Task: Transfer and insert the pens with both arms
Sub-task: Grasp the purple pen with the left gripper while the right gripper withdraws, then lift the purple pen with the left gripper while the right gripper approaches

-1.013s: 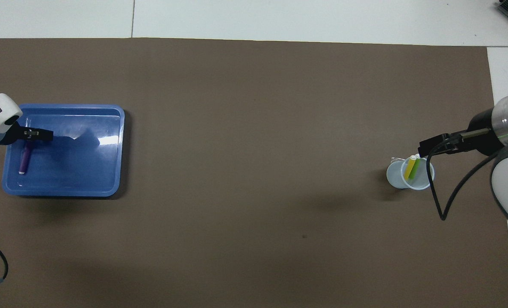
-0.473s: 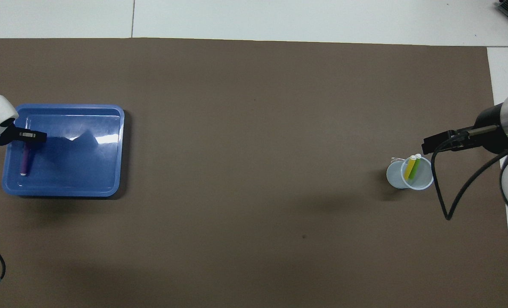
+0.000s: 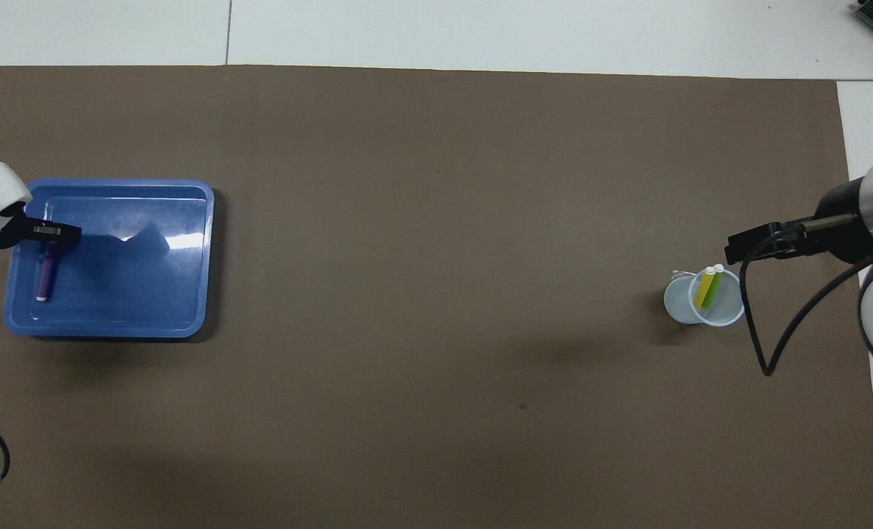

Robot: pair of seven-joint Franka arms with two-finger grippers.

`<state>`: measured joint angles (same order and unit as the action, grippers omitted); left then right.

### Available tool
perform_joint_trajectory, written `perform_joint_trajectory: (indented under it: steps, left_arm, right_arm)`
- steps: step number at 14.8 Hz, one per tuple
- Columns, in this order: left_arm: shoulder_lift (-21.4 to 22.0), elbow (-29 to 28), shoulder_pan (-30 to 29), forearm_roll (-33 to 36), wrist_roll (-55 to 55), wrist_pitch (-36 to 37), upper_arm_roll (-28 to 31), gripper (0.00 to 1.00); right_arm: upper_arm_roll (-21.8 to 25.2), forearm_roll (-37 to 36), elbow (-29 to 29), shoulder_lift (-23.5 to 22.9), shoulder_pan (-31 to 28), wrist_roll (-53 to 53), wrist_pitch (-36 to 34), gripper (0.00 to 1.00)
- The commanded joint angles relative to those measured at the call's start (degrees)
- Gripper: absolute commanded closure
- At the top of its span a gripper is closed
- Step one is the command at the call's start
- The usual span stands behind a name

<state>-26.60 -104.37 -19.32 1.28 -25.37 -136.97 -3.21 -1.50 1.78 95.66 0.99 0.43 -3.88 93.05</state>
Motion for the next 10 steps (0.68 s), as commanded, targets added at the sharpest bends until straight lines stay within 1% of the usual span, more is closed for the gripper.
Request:
perform_joint_trajectory:
  steps: [1, 3, 4, 6, 7, 8, 9, 10]
  left_arm:
    - [-1.26, 3.46, -1.6, 0.92, -0.29, 3.8, -0.31, 0.2]
    - [-1.26, 3.47, -1.69, 1.0, -0.38, 3.73, -0.31, 0.23]
    - [-1.26, 3.47, -1.69, 1.0, -0.56, 3.73, -0.31, 0.27]
    - [-1.26, 3.21, -1.6, 1.0, -0.73, 3.29, -0.31, 0.48]
    - [-1.26, 3.21, -1.69, 1.0, -0.73, 3.46, -0.31, 0.52]
    - [-1.26, 3.03, -1.69, 1.0, -0.73, 3.38, -0.31, 0.64]
    - [-1.26, 3.21, -1.69, 1.0, -0.73, 3.46, -0.31, 0.73]
    - [-1.26, 3.03, -1.6, 1.0, -0.73, 3.38, -0.31, 0.77]
  right_arm:
    - [-0.17, -0.63, -1.27, -0.64, -0.08, 1.25, -1.29, 0.0]
    - [-0.17, -0.63, -1.27, -0.64, -0.08, 1.25, -1.38, 0.0]
    - [-0.17, -0.63, -1.27, -0.64, -0.08, 1.25, -1.38, 0.0]
    - [-0.17, -0.55, -1.18, -0.55, -0.08, 1.16, -1.47, 0.0]
    - [-0.17, -0.55, -1.09, -0.55, -0.08, 1.25, -1.47, 0.0]
    - [-0.17, -0.55, -1.09, -0.55, -0.08, 1.25, -1.55, 0.0]
    - [-0.26, -0.55, -1.0, -0.46, -0.08, 1.16, -1.55, 0.0]
    - [-0.26, -0.55, -1.0, -0.46, -0.08, 1.25, -1.47, 0.0]
